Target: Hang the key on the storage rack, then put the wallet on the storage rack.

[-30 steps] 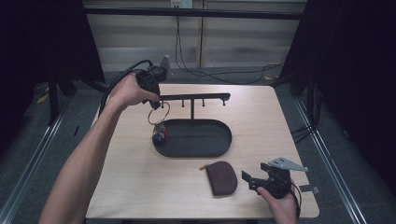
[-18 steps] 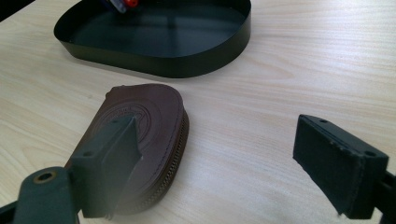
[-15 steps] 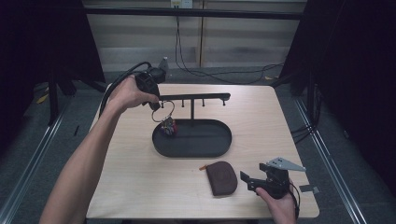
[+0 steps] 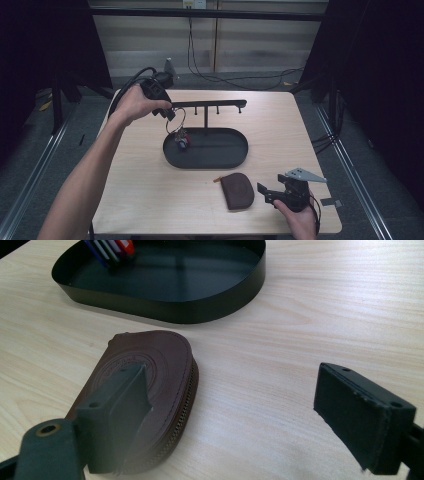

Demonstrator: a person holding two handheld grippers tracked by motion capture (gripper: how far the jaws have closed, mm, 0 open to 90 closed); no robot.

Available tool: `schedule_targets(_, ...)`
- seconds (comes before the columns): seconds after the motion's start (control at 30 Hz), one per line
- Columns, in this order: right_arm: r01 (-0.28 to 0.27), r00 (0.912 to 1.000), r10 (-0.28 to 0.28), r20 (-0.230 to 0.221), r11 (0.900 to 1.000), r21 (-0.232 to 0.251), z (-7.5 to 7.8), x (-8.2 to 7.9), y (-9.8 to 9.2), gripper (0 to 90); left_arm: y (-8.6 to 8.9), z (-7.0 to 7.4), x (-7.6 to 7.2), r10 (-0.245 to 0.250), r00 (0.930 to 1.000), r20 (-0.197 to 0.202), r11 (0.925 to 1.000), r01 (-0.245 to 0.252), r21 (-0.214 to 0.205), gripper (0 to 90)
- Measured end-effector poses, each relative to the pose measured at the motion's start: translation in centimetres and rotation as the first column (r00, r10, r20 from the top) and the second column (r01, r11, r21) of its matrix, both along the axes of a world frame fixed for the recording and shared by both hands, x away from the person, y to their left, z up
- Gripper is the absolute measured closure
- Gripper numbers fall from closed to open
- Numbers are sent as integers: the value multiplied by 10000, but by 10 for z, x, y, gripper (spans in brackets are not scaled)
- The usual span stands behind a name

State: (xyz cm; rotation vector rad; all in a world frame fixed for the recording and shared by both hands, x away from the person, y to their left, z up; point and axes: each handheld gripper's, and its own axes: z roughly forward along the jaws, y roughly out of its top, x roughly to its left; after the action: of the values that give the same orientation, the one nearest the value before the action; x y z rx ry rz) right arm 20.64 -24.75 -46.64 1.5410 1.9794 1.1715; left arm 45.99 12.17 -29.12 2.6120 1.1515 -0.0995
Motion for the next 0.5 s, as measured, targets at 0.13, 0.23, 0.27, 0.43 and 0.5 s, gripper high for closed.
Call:
schedule_targets(0.13,-23,10000,23,4,10000,-44,0,0,1,147,11,-1,-4,151,9998,-109,9971,-159,-742,612)
schedule_targets(0.23,5,10000,-5,12,10000,-35,0,0,0,147,17,-3,-9,188,9998,-75,9951,-194,-968,561)
schedule_targets(0.27,22,10000,-22,-2,10000,-36,0,0,0,147,19,-4,-10,162,9999,-48,9934,-167,-1132,546)
schedule_targets(0.43,45,10000,-45,-1,10000,-52,0,0,0,147,25,-9,-17,142,9999,2,9897,-141,-1422,557)
schedule_targets(0.5,25,10000,-25,-27,10000,-80,0,1,0,147,26,-10,-19,108,9999,52,9881,-99,-1533,544)
